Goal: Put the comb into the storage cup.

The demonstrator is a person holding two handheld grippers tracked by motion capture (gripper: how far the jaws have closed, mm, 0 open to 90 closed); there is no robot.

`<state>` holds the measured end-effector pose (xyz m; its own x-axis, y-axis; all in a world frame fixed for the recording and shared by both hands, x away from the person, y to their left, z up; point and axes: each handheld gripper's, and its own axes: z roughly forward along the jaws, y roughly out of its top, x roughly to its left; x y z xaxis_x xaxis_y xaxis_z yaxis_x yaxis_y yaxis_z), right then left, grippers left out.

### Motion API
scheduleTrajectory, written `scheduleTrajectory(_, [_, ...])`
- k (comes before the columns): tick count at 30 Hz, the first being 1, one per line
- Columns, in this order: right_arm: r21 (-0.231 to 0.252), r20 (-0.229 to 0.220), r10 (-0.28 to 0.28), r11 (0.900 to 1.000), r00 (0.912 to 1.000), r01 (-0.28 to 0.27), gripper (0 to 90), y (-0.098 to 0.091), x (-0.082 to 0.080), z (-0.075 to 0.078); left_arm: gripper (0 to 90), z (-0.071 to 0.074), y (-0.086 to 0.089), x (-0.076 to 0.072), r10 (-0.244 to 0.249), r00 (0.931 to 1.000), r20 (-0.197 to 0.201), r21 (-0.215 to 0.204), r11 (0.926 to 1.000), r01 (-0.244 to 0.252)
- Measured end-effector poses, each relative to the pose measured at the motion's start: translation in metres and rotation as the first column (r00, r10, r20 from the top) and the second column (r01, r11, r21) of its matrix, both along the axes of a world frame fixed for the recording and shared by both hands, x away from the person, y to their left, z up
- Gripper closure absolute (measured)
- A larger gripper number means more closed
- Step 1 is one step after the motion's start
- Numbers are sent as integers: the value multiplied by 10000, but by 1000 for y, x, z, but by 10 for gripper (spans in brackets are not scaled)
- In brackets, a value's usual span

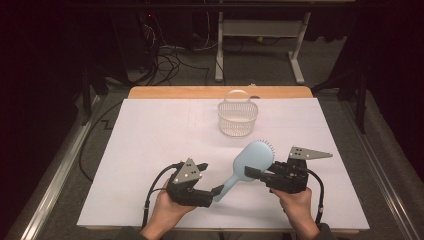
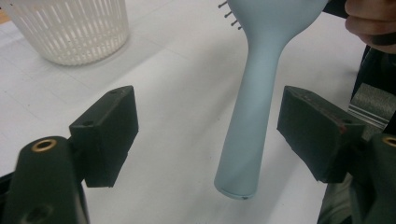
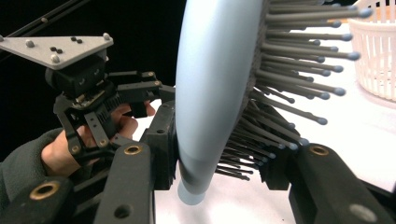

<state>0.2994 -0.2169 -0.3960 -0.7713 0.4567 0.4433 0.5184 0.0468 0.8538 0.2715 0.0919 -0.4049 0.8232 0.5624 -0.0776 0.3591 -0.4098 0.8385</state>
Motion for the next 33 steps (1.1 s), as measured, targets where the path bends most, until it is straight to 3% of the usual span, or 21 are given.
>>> scheduleTrajectory(11, [15, -84, -106, 9999, 9999, 106, 567, -5, 2, 1, 198, 4, 19, 2, 410, 9992, 27, -244, 9989, -410])
scheduleTrajectory(16, [-26, -123, -102, 9999, 9999, 102, 567, -4, 2, 1, 199, 6, 34, 3, 691, 9976, 53, -161, 9975, -690])
scheduleTrajectory(20, [-62, -151, -120, 9999, 9998, 119, 567, -4, 2, 1, 199, 8, 46, 2, 901, 9959, 123, -453, 9950, -895])
scheduleTrajectory(33, [-190, -127, -191, 9996, 9997, 188, 566, -9, 1, 4, 200, 5, 79, 2, 1659, 9858, 250, -710, 9839, -1638])
